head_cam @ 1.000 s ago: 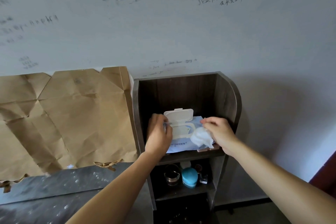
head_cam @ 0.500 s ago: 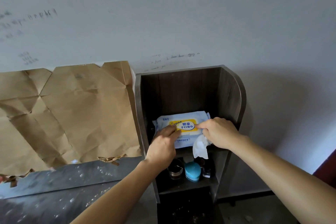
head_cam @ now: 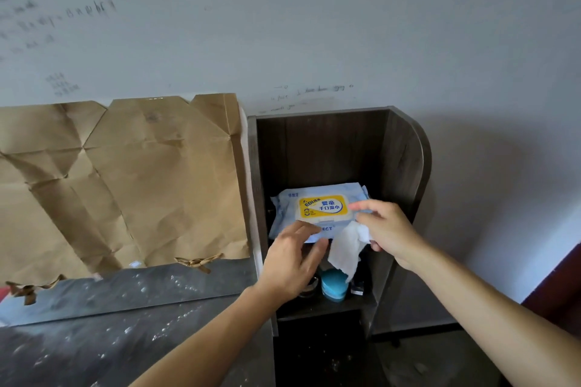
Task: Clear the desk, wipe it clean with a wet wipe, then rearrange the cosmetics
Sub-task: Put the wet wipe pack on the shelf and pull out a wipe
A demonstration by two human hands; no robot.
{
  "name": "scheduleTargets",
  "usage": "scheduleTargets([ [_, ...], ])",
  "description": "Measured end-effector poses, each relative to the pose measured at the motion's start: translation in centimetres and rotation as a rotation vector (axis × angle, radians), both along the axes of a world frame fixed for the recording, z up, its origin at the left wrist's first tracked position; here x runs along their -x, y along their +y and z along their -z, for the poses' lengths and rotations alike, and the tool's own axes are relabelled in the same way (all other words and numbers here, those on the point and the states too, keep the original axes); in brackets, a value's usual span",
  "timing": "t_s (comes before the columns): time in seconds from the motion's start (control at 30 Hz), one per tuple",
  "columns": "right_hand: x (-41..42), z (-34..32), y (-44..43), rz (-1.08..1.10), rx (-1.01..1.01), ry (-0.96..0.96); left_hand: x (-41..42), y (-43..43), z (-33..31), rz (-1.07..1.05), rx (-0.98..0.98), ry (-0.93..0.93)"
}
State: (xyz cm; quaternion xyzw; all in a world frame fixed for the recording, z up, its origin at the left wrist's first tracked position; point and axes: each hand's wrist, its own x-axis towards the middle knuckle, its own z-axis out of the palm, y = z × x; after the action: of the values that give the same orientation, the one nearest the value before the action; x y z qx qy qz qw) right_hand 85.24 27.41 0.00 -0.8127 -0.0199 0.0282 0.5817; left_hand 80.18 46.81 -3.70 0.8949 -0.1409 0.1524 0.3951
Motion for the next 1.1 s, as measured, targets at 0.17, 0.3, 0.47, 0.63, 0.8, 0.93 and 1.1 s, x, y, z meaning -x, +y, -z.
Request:
scheduleTargets([
  [0.17, 3.1, -0.6, 2.6, -0.058, -0.425, 0.282, 4.0, 1.1, 0.6, 0.078, 0.130, 0.090],
  [0.3, 4.8, 0.4, 4.2, -0.168, -0.553, 0.440, 5.9, 3.3, 1.5, -0.008, 0.370, 0.214],
  [0.47, 6.1, 3.2, 5.9, -0.383, -0.285, 0.471, 8.3, 7.1, 1.8, -0.163, 0.851, 0.450],
  [0.63, 7.9, 5.1, 9.8, -0.357, -0.152, 0.330, 11.2, 10.1, 2.2, -0.298, 1.199, 0.571],
  [0.8, 9.0, 5.6, 13.8, -0.373, -0.213, 0.358, 15.0, 11.6, 3.0, -0.122, 1.177, 0.600],
  [0.93, 9.9, 6.9, 14.6, -0.549, -0.100, 0.338, 17.8, 12.5, 3.4, -0.424, 1.173, 0.528],
  [1.1, 13.5, 8.4, 17.5, -0.912, -0.109, 0.299, 22.6, 14.2, 3.4, -0.680, 1.102, 0.387],
])
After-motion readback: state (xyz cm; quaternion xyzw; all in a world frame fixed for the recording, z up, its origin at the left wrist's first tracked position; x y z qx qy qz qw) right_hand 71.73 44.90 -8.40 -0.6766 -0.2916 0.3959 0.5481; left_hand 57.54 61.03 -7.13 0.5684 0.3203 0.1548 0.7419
